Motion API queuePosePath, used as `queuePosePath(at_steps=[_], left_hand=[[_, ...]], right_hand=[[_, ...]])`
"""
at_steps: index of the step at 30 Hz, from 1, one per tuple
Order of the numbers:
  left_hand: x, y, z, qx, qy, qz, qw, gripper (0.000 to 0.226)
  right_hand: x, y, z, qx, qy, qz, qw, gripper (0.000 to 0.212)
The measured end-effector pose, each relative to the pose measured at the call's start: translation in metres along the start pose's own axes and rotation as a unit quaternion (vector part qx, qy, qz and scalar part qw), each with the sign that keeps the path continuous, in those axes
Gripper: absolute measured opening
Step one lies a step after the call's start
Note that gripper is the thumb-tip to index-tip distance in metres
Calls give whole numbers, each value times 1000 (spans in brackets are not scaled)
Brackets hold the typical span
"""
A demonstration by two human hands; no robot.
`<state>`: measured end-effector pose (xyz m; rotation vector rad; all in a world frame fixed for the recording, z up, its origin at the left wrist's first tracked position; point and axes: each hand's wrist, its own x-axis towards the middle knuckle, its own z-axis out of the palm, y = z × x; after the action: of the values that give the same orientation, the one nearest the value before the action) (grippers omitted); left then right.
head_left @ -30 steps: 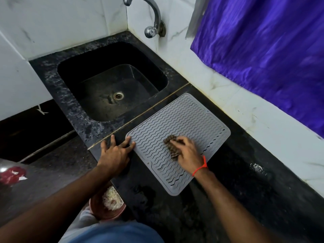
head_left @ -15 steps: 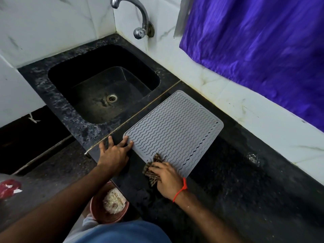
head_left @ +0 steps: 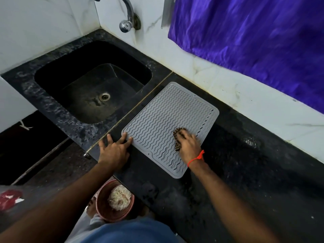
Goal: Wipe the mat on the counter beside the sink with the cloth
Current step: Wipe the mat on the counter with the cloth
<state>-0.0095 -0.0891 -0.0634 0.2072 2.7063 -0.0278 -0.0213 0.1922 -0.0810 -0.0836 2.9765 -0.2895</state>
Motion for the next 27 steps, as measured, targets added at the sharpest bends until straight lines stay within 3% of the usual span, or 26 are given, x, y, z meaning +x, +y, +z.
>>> queuePosePath(at_steps=[7,10,15,20,22,27], left_hand=[[0,-3,4,-1,8,9,1000,66],[0,-3,5,4,8,10,1000,66],[-1,-5,7,-7,6,6,1000,66],[3,-5,14,-20,23,0,1000,68],[4,-3,13,-22,22,-4,999,67],[4,0,12,-20,16,-12,1000,68]], right_hand=[[-70,-58,28,-8,1,-58,998,49],[-84,-68,17,22,-29,-74,997,63],[-54,-39,-23,229,-167,-71,956,49],[22,19,-42,339,-24,77,937,45],[58,42,-44,336,44,96,936,44],[124,79,-44,123,110,71,984,57]])
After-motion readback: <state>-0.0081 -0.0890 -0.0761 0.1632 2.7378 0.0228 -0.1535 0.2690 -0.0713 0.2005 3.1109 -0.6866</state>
